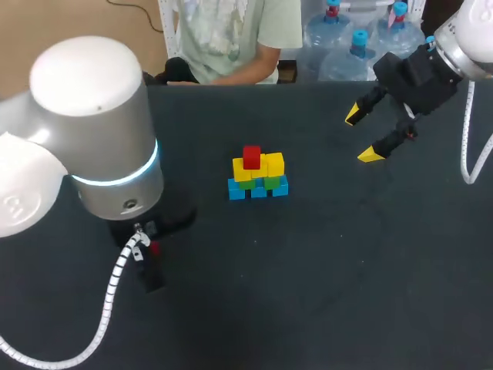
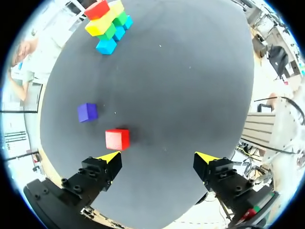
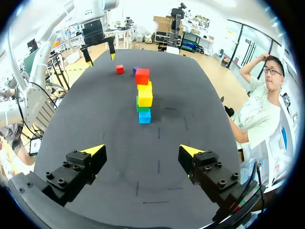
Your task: Place the blue cubes, place green cubes on the blue cubes, place the yellow cubes on the green cubes, then place the red cubes on the yellow cubes, and place purple cube on the red cubes.
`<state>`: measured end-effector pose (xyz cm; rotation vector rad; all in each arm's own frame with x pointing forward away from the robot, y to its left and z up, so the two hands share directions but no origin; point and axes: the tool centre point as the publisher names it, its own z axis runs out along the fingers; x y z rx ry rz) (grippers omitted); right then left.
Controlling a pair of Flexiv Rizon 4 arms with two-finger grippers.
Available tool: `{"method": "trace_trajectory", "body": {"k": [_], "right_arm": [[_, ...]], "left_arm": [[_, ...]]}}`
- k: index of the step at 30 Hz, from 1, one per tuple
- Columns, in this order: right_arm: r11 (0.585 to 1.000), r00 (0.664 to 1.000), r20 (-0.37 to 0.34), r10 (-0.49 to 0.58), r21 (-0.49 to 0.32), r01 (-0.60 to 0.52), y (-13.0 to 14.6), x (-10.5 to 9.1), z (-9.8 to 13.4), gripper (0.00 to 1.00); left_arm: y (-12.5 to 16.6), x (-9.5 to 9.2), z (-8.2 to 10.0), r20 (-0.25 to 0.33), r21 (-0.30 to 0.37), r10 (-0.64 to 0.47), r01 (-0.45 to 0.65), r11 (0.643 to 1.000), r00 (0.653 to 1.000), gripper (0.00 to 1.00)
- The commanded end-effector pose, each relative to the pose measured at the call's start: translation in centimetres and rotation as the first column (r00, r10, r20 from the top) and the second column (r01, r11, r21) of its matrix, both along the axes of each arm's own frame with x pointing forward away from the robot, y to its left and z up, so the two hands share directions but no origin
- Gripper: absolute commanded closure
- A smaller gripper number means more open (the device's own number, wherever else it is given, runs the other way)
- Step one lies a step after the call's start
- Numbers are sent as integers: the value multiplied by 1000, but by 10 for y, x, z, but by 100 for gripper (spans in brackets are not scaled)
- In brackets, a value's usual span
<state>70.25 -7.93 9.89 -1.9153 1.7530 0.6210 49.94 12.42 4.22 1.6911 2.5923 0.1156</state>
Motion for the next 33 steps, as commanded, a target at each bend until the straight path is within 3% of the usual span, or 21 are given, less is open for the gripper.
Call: {"method": "trace_trajectory", "body": {"k": [1,13,33], "right_arm": [[1000,1000,1,1,1,-1,0,0,0,0],[1000,1000,1,1,1,-1,0,0,0,0],[1000,1000,1,1,1,-1,0,0,0,0]], "left_arm": [[-3,7,-2,-17,8,-13,13,1000,1000,0],[-5,19,-8,-51,18,1,0,1000,999,0],[-2,17,-22,-97,25,11,-8,1000,995,0]]}}
